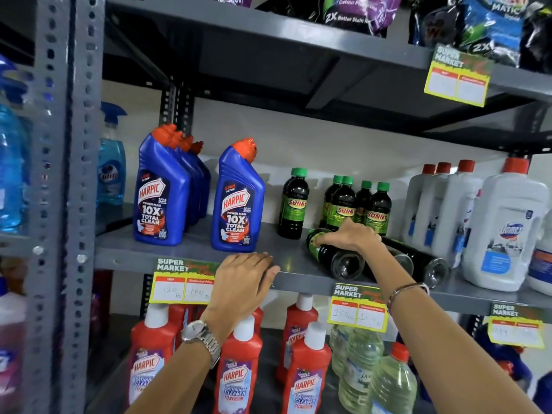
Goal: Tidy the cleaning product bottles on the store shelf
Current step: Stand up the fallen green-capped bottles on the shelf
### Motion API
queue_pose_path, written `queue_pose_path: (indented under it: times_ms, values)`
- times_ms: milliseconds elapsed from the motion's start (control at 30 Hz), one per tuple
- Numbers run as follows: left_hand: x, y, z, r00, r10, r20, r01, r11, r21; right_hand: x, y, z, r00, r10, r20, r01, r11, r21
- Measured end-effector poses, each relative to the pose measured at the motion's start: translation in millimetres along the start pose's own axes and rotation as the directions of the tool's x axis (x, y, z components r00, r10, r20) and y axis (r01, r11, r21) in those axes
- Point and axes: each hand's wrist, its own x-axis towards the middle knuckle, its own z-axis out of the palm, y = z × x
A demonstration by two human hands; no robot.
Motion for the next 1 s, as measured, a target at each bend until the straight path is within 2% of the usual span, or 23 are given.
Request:
queue_pose_path:
  times_ms: [167,233,300,400,500,633,767,867,933,967,1000]
  values:
    - [0,-4,-5,0.998,0.028,0.048,-0.028,1.000,0.001,1,2,9,0.998,0.062,-0.004,-0.059,0.966,0.253]
    - [0,-3,-4,0.998,0.035,0.049,-0.034,0.999,-0.015,1,2,16,0.993,0.087,-0.076,-0.049,0.914,0.402]
    - [-1,-3,-3,0.999,0.036,0.026,-0.035,0.999,-0.025,-2,0,24,0.971,0.114,-0.212,-0.004,0.890,0.457]
    - [-2,-5,0,0.999,0.048,-0.024,-0.049,0.998,-0.036,-5,-5,32,0.917,0.117,-0.381,0.086,0.875,0.477]
    - [-2,-6,2,0.997,0.055,-0.051,-0.056,0.998,-0.029,-4,-6,40,0.892,0.111,-0.438,0.147,0.845,0.514]
    - [-2,-6,4,0.996,0.060,-0.064,-0.062,0.998,-0.026,-7,-7,48,0.866,0.062,-0.496,0.196,0.871,0.451]
    - [-3,-5,7,0.992,0.069,-0.103,-0.073,0.997,-0.035,-8,-10,50,0.867,-0.003,-0.498,0.224,0.896,0.384]
    - [-2,-1,11,0.985,0.118,-0.127,-0.119,0.993,-0.005,-6,-9,47,0.894,-0.081,-0.442,0.245,0.912,0.329]
    - [-4,3,14,0.981,0.132,-0.139,-0.136,0.991,-0.017,-5,-8,39,0.926,-0.100,-0.365,0.272,0.846,0.459]
    - [-5,4,15,0.982,0.122,-0.145,-0.129,0.991,-0.039,-3,-8,32,0.936,-0.081,-0.342,0.284,0.749,0.599]
    - [-5,5,16,0.983,0.109,-0.150,-0.119,0.991,-0.059,-2,-10,23,0.939,-0.055,-0.340,0.301,0.608,0.734]
